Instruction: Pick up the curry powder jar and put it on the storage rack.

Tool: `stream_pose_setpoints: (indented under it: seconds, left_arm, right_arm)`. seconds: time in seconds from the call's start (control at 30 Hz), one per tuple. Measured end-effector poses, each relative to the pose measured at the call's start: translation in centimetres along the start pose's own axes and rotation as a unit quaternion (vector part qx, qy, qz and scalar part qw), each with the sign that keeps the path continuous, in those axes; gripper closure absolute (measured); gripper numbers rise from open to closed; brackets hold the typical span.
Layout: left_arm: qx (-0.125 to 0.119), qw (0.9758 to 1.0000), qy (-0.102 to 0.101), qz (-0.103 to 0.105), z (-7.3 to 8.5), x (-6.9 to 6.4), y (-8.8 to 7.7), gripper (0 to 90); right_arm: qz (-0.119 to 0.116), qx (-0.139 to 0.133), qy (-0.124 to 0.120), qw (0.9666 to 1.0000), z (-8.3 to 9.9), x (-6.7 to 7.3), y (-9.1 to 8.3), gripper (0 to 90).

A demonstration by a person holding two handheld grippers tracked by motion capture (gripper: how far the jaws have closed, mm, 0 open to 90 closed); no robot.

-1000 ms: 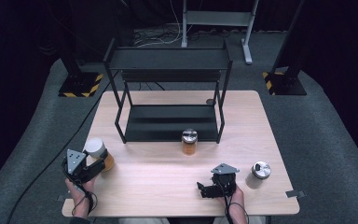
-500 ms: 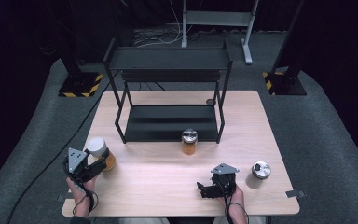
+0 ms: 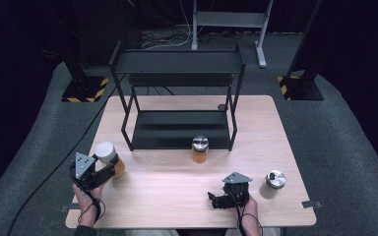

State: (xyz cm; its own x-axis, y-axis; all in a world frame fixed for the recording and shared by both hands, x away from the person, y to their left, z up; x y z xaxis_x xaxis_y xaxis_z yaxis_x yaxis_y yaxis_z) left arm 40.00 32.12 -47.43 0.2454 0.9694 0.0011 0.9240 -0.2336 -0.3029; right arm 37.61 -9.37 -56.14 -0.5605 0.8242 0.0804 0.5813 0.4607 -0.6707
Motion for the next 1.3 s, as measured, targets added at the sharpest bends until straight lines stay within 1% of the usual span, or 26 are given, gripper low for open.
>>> stream_pose_setpoints:
  seconds: [0.7,0.97,1.3]
  left_arm:
    - [0.0,0.9999,0.009,0.014,-0.8,-0.9,0.6,34.9]
    - [-0.003,0.9997,0.012,0.02,-1.3,-1.5,1.0,34.9]
    - [-0.003,0.9996,0.014,0.026,-1.6,-2.2,1.4,34.9]
  right_arm:
    - [0.0,0.003,-0.003,1.0,0.0,0.1,0.0,1.1]
    - [0.0,0.002,-0.003,1.0,0.0,0.1,0.0,1.1]
    - [-0.001,0.002,-0.002,1.0,0.0,0.1,0.0,1.1]
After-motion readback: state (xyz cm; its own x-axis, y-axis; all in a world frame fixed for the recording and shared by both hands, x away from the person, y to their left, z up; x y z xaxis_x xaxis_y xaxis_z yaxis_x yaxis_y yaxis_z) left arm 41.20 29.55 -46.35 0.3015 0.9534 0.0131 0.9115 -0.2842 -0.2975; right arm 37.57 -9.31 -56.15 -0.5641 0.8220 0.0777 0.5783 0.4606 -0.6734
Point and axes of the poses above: each handheld gripper's, and its own axes: y roughly forward along the jaws, z roughly out of its underside, x roughly to its left, the point moved 5 cm from there along y, roughly forward along the jaws, and after that the axes turned 1 degree about -z, right-handed, at the moved point
